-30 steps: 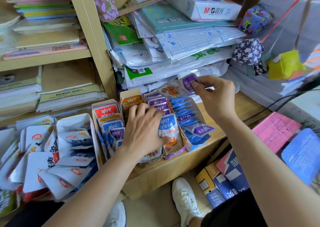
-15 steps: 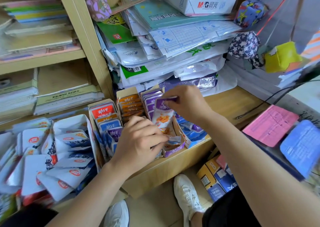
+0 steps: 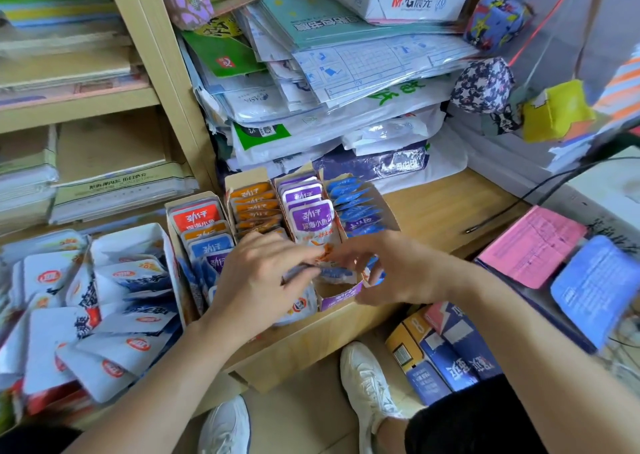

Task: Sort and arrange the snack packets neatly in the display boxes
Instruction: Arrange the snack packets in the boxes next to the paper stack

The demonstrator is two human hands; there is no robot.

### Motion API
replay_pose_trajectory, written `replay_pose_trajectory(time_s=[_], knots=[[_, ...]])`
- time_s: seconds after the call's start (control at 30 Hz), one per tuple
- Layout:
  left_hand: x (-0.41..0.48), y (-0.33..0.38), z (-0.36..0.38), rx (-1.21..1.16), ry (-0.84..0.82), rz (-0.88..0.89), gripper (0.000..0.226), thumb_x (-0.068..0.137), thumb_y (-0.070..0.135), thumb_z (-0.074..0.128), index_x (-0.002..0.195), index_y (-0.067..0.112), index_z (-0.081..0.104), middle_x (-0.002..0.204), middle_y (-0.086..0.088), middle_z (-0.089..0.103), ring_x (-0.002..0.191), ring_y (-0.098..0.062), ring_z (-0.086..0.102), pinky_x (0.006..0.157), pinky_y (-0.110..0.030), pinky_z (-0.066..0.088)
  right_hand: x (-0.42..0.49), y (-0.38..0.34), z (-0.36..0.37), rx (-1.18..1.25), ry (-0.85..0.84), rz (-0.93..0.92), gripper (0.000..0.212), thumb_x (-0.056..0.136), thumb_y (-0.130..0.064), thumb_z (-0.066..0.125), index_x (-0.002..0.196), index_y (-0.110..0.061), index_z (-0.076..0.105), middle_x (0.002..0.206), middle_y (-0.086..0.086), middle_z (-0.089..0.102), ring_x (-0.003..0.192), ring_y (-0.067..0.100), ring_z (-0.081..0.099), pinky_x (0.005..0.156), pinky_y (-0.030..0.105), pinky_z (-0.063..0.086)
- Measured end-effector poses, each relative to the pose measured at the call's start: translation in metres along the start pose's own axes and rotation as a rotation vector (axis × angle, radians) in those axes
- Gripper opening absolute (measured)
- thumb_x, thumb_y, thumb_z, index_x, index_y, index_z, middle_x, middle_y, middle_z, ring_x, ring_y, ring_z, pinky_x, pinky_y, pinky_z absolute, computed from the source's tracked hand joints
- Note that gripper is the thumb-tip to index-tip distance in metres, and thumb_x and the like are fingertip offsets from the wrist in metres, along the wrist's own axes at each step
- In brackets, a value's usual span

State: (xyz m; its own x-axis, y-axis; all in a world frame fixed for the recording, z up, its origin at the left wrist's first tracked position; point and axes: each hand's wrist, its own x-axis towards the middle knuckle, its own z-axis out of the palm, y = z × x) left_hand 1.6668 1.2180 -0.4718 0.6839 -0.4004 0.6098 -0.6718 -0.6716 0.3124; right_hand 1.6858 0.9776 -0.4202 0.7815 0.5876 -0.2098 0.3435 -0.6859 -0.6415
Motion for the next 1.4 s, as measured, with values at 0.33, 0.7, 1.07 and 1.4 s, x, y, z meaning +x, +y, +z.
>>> replay_pose_trajectory(time_s=[0.33, 0.7, 1.07, 1.4], knots=[[0.002, -0.011, -0.012, 0.183, -0.063, -0.091, 0.076, 0.075, 0.052, 0.079, 0.14, 0.019, 0.059, 0.142, 0.0, 0.055, 0.126, -0.026, 0.05, 0.107, -0.044, 0.04, 0.014, 0.01, -0.003, 0.268, 0.582, 0.157, 0.008, 0.091, -0.017, 0.072, 0.098, -0.013, 0.074, 0.082, 0.002, 0.076, 0.067, 0.017, 0.071, 0.059, 0.034, 0.06], [-0.011, -0.012, -0.011, 0.066, -0.115, -0.252, 0.06, 0.092, 0.059, 0.053, 0.144, 0.029, 0.054, 0.145, 0.019, 0.05, 0.131, -0.011, 0.039, 0.11, -0.041, 0.028, 0.005, 0.02, -0.02, 0.944, 0.334, 0.111, 0.023, 0.094, 0.003, 0.059, 0.116, 0.008, 0.064, 0.107, 0.021, 0.073, 0.095, 0.028, 0.072, 0.077, 0.028, 0.061], [0.015, 0.003, -0.019, -0.607, 0.053, -0.54, 0.007, 0.089, 0.011, 0.074, 0.092, 0.016, 0.071, 0.089, 0.006, 0.073, 0.086, -0.006, 0.069, 0.078, -0.018, 0.051, 0.013, 0.009, -0.016, 1.038, 0.332, 0.07, 0.026, 0.088, 0.001, 0.067, 0.112, 0.012, 0.063, 0.097, 0.025, 0.067, 0.081, 0.034, 0.058, 0.062, 0.026, 0.054], [0.03, -0.024, -0.052, -0.39, 0.536, -0.611, 0.008, 0.1, 0.02, 0.06, 0.101, 0.028, 0.063, 0.095, 0.013, 0.067, 0.089, -0.006, 0.065, 0.076, -0.024, 0.052, 0.018, 0.005, -0.021, 1.012, 0.792, 0.273, 0.008, 0.093, -0.004, 0.064, 0.097, -0.01, 0.068, 0.093, 0.015, 0.075, 0.088, 0.03, 0.073, 0.07, 0.034, 0.055]])
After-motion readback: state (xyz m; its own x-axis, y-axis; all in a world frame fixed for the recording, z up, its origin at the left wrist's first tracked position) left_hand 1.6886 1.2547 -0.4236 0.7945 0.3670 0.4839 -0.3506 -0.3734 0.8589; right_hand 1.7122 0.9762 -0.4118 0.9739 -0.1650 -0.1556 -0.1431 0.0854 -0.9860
